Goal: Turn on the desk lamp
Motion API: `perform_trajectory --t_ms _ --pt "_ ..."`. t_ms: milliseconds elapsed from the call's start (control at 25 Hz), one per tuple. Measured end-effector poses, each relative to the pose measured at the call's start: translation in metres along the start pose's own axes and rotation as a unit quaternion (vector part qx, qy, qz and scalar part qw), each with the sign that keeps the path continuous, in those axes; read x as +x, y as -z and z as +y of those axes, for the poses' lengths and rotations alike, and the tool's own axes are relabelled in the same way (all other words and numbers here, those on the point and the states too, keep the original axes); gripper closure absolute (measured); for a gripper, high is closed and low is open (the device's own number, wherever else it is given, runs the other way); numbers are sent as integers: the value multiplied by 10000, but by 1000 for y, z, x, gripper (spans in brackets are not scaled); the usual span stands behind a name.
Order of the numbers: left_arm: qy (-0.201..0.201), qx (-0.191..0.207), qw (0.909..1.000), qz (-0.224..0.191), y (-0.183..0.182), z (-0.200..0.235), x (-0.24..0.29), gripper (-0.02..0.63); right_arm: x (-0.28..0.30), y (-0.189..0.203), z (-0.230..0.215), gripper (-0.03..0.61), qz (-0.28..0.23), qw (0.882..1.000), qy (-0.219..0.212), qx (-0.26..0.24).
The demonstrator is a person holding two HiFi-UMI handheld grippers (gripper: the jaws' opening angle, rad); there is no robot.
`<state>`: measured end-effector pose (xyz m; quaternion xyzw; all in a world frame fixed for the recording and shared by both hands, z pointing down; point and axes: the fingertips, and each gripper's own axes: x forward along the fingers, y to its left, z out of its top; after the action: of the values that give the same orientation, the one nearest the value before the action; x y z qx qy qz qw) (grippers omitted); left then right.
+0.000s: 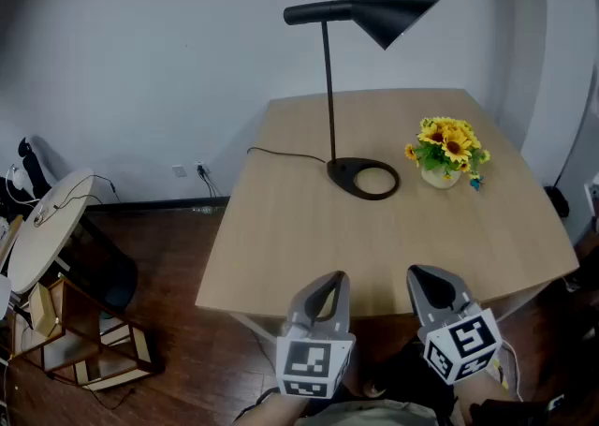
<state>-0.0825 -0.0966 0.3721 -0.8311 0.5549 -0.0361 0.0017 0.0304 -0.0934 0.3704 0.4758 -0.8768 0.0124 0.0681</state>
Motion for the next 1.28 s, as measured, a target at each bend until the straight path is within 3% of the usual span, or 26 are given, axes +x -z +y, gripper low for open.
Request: perform_trajectory --t_ms 720,1280 --pt "-62 148 9996 247 -11 40 98 617 98 -27 -60 578 -48 9999 4 -126" --pt "-252 -8 9987 453 14 83 171 615 198 -12 -86 578 95 9990 -268 -351"
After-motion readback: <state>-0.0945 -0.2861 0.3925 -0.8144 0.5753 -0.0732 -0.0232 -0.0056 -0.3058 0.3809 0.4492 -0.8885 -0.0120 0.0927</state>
